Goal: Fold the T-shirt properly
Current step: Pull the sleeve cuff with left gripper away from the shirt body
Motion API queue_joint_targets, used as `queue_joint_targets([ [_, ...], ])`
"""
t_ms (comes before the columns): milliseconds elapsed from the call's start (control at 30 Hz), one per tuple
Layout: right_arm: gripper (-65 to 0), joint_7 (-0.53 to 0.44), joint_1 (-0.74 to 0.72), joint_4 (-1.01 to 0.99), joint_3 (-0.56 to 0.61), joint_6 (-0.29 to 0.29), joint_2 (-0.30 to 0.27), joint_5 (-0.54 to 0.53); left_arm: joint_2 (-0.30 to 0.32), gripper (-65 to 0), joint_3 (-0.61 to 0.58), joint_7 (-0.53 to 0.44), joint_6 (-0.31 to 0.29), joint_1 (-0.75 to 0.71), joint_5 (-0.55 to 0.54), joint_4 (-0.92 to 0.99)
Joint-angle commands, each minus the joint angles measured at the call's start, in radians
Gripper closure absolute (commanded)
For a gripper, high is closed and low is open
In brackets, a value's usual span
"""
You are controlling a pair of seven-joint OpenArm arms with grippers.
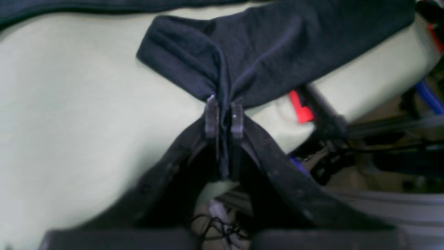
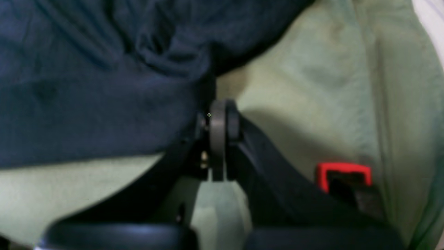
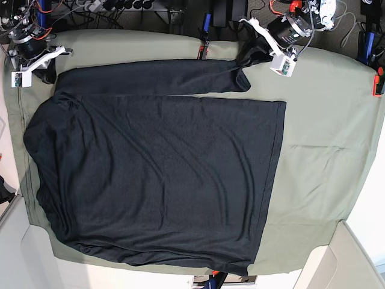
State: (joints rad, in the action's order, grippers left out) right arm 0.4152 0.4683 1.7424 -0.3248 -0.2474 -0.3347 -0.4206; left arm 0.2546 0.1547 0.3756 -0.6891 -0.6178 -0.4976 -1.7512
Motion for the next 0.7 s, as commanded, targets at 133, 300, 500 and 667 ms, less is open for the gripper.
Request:
queue_joint_targets([
  [133, 0.0, 0.072, 0.020, 0.144, -0.089, -0.015, -0.014, -0.027, 0.020, 0.0, 0.109, -0.010, -0.009, -0.088, -0.087, -0.129],
  [300, 0.0, 0.073, 0.040, 0.224, -0.140, -0.016, -0.014, -0.078, 0.045, 0.0, 0.181, -0.008, -0.009, -0.133, -0.113, -0.225],
  [500, -0.4, 0.078, 0.040, 0.180, -0.105, -0.131, -0.011, -0.077, 0.078, 0.0, 0.182, -0.004, -0.009, -0.136, -0.113, -0.233],
  [667, -43.9, 0.042, 0.027, 0.141, -0.043, -0.139, 0.005, -0.036, 0.078, 0.0, 0.182, -0.003, -0.009, -0.136, -0.113, -0.233],
])
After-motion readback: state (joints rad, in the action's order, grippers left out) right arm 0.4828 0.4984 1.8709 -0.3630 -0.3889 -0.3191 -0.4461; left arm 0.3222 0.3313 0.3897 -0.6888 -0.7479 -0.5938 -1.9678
